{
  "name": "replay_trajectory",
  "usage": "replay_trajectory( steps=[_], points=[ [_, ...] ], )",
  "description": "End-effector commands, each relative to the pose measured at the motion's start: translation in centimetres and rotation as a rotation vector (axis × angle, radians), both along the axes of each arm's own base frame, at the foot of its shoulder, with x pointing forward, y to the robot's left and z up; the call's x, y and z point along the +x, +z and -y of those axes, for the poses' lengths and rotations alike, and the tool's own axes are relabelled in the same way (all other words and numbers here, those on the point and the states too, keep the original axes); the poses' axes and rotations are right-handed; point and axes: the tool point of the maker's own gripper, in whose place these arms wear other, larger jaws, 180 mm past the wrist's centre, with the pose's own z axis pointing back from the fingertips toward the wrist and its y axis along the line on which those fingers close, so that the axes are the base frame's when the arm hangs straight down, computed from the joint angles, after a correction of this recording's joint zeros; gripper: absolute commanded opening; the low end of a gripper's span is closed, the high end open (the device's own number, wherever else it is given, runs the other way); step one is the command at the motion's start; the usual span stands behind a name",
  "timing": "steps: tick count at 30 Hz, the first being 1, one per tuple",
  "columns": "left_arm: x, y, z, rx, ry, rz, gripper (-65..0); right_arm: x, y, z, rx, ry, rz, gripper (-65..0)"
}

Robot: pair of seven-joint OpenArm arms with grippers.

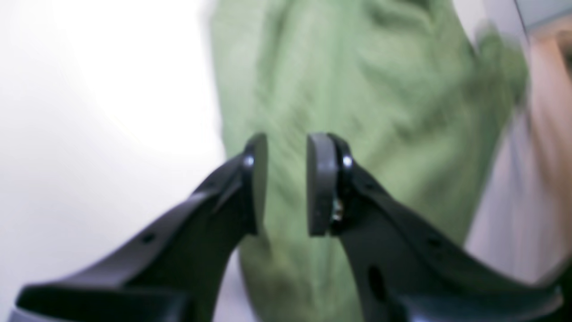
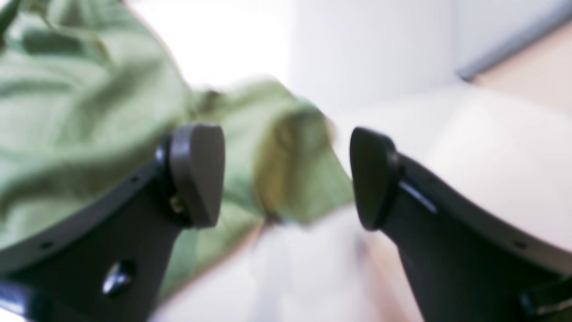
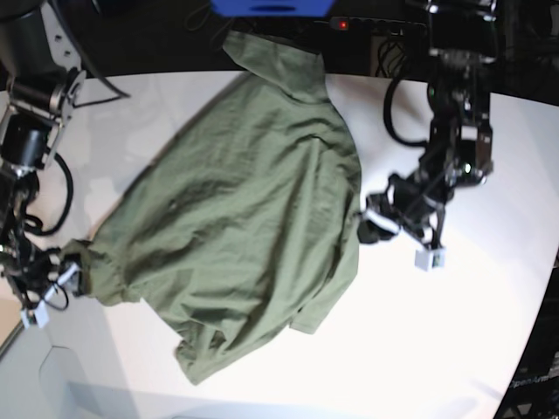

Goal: Layout the t-shirt on the table in an organized manner, then fold the t-shirt properly
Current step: 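Pull the t-shirt edge with the left gripper to spread it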

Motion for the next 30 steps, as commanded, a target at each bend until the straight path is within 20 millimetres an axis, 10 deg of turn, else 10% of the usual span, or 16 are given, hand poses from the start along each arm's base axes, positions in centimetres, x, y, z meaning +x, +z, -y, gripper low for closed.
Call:
replay_trajectory(
  steps=[1, 15, 30],
  points=[
    [1.6, 1.5, 0.7, -0.048, 0.009, 0.051, -49.7, 0.8, 1.8, -1.2, 0.011, 0.020, 0.066, -20.8],
    [11.9, 1.9, 5.0, 0.124, 0.027, 0.126, -33.0, -7.8, -2.4, -9.1, 0.001, 0.124, 0.025, -20.8],
    [12.4, -1.5, 5.8, 0.432, -0.022, 0.090, -31.9, -8.3, -3.0, -9.0, -0.003, 0.122, -0.002, -20.8]
  ],
)
